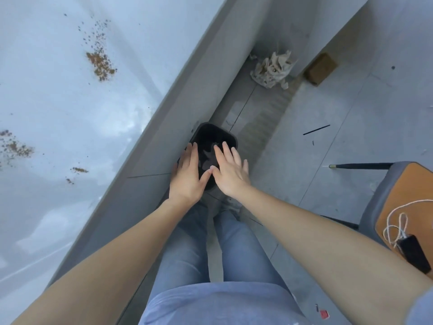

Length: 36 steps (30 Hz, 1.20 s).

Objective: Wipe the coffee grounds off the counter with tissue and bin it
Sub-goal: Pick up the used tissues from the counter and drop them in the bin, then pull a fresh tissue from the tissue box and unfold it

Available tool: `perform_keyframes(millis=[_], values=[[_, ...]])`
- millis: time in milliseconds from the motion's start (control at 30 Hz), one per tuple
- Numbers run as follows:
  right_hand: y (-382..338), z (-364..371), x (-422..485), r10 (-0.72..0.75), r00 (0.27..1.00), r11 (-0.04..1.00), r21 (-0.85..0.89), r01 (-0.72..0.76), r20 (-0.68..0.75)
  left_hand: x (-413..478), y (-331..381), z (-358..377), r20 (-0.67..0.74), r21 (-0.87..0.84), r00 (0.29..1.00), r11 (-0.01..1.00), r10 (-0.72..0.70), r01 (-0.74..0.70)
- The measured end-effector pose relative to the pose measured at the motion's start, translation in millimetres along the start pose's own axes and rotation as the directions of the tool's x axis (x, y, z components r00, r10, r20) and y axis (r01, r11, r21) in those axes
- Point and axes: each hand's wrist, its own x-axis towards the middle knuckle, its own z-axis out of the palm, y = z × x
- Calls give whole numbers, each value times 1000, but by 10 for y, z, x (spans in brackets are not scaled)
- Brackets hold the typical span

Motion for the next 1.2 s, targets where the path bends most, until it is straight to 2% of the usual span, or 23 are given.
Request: perform_keyframes(millis=[200, 400, 567, 733, 900, 1100, 1200], values=[[-37, -508, -207, -221, 953, 966, -182, 184, -208, -178, 350, -385, -253, 147, 952, 979, 174, -140], [-349, -1339, -459, -415, 854, 890, -336, 309, -315, -490, 686, -865, -395, 236, 893, 963, 214, -127], [-1035, -1837, -729, -616, 722, 755, -498, 426, -315, -903, 724, -1590, -568, 259, 801, 965, 191, -47], [-1832, -1965, -999, -779, 557, 614, -534, 582, -289, -1434, 530, -2163, -716, 201, 688, 979, 116, 45], [-2502, -1816, -1183, -874, 428, 478, -558, 678, -229, -1904, 157, -2555, -799, 147, 602, 971, 3, 190], [-3317, -1374, -1476, -941, 297, 338, -535, 774, -164, -2506, -397, -2979, -876, 103, 481, 958, -40, 267], [-3756, -1103, -1667, -959, 249, 283, -513, 810, -136, -2796, -689, -3153, -889, 78, 453, 952, -67, 295]])
